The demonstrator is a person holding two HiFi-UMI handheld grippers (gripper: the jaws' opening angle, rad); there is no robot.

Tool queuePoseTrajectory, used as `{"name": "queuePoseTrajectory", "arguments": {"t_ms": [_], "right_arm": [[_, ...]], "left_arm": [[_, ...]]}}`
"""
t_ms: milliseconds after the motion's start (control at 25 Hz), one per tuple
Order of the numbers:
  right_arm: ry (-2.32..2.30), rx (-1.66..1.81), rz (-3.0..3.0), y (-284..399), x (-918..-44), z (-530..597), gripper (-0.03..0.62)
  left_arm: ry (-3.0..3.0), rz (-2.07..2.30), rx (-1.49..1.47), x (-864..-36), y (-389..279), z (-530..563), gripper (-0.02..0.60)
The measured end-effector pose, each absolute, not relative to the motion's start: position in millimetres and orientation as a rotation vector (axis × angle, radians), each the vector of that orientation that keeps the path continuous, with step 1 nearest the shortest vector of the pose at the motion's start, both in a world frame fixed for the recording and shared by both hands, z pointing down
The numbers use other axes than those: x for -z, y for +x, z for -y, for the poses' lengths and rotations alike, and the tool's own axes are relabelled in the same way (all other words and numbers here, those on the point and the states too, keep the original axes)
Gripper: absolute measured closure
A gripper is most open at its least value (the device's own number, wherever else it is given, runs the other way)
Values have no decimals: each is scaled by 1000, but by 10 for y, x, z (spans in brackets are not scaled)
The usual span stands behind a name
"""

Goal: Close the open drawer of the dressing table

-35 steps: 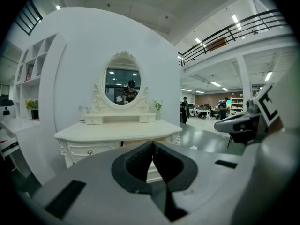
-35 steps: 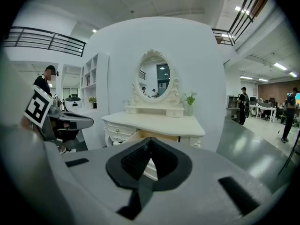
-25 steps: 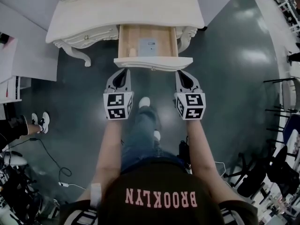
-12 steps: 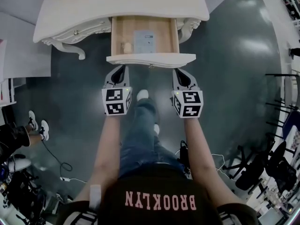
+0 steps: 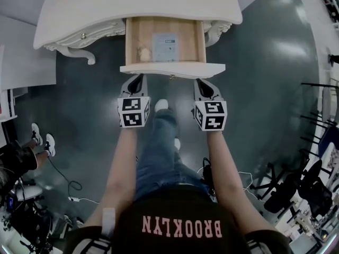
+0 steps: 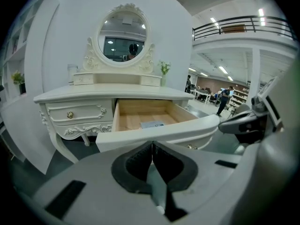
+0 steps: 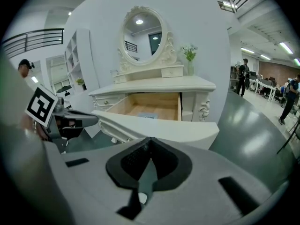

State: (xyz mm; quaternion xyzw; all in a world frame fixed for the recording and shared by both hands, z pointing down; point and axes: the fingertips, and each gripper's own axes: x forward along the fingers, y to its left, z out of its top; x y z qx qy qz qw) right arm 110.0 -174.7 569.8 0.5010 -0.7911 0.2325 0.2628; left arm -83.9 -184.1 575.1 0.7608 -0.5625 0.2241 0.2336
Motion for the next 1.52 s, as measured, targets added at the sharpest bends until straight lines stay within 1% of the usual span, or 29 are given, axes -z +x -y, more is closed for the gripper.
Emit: {"name": "queuePoseTrajectory", "arguments": {"t_ms": [400,1320,1520], "right_arm": [[1344,-699,2066,1108,-5956,1847,600],[1352,-732,2009,1096,-6028,1980,600],[1368,-752,1995,1120,-6027,2137,600]], "left_arm": [[2070,1519,-663,-5946,-896,1976,577],[2056,1481,-665,-5972,-917,2113,576],[2059,1474,-666,-5967,-893,2279,577]]}}
